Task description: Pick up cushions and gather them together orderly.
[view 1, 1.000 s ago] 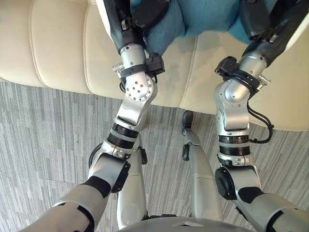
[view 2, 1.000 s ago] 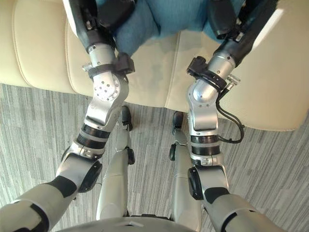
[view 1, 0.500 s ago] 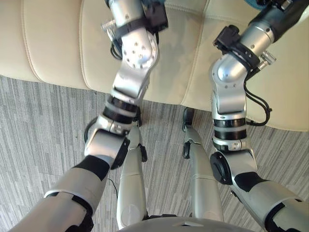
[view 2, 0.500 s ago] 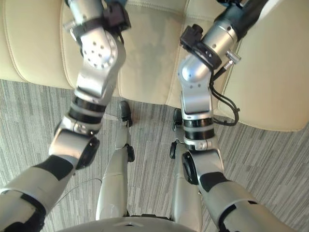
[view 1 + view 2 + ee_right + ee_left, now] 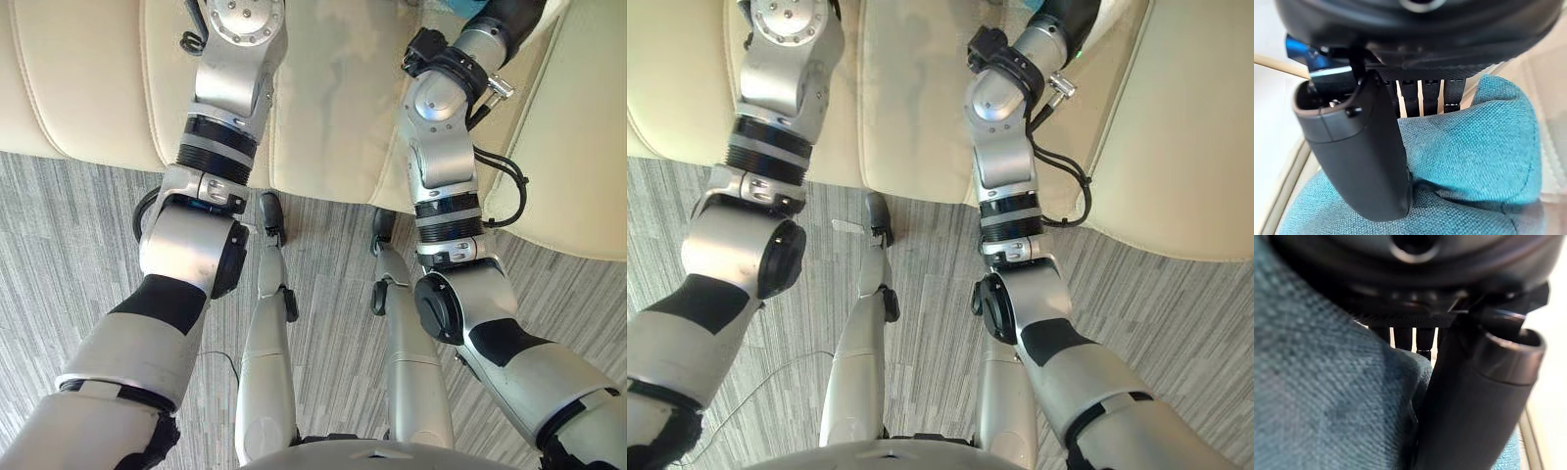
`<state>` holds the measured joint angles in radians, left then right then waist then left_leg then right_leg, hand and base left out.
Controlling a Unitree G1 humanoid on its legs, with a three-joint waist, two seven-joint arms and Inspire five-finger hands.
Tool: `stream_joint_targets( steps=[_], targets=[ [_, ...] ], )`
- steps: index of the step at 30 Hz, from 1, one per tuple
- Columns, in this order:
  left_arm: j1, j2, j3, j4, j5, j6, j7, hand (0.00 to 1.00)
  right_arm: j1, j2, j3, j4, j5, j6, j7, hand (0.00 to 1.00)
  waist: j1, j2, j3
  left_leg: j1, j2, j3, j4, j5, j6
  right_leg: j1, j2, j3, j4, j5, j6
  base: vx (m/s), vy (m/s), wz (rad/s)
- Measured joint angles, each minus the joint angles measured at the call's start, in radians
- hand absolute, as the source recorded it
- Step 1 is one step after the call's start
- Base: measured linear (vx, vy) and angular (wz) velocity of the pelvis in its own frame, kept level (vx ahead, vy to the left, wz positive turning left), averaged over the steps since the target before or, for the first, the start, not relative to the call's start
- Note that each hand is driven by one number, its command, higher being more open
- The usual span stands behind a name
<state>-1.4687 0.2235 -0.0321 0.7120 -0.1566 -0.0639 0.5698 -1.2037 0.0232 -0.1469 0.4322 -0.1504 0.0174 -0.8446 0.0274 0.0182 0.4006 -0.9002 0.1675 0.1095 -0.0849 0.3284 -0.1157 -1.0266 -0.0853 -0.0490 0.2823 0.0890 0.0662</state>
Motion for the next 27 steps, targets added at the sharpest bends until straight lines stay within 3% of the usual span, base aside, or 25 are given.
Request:
stream_joint_targets(
  steps=[5, 17, 24, 27],
  targets=[
    [0.027, 0.000, 0.057, 0.000, -0.001, 0.002, -0.033, 1.00, 0.017, 0.000, -0.008, -0.001, 0.034, -0.001, 0.055, 1.00, -0.006, -0.004, 0.002, 0.008, -0.001, 0.017, 0.000, 0.001, 0.001, 0.007, 0.001, 0.016, -0.018, 0.014, 0.003, 0.03, 0.035, -0.07],
    [0.256, 0.009, 0.217, -0.015, -0.033, 0.001, -0.109, 1.00, 0.262, -0.110, -0.084, -0.099, 0.097, -0.011, 0.155, 1.00, -0.028, -0.004, 0.002, 0.061, 0.008, 0.025, -0.001, 0.000, 0.000, 0.061, 0.005, 0.020, -0.028, 0.018, 0.004, 0.01, 0.011, -0.02],
    [0.414, 0.047, 0.323, -0.103, -0.069, -0.004, -0.120, 1.00, 0.375, -0.231, -0.197, -0.240, 0.135, -0.057, 0.182, 1.00, -0.028, -0.004, 0.002, 0.098, 0.014, 0.023, -0.001, 0.000, 0.000, 0.098, 0.015, 0.017, -0.026, 0.018, 0.004, 0.00, 0.000, 0.00],
    [0.538, 0.058, 0.343, -0.216, -0.120, -0.023, -0.120, 1.00, 0.456, -0.268, -0.220, -0.312, 0.153, -0.087, 0.213, 1.00, -0.027, -0.005, 0.002, 0.141, 0.019, 0.023, 0.000, -0.002, 0.000, 0.143, 0.022, 0.015, -0.026, 0.017, 0.004, 0.00, 0.000, 0.00]
  ],
)
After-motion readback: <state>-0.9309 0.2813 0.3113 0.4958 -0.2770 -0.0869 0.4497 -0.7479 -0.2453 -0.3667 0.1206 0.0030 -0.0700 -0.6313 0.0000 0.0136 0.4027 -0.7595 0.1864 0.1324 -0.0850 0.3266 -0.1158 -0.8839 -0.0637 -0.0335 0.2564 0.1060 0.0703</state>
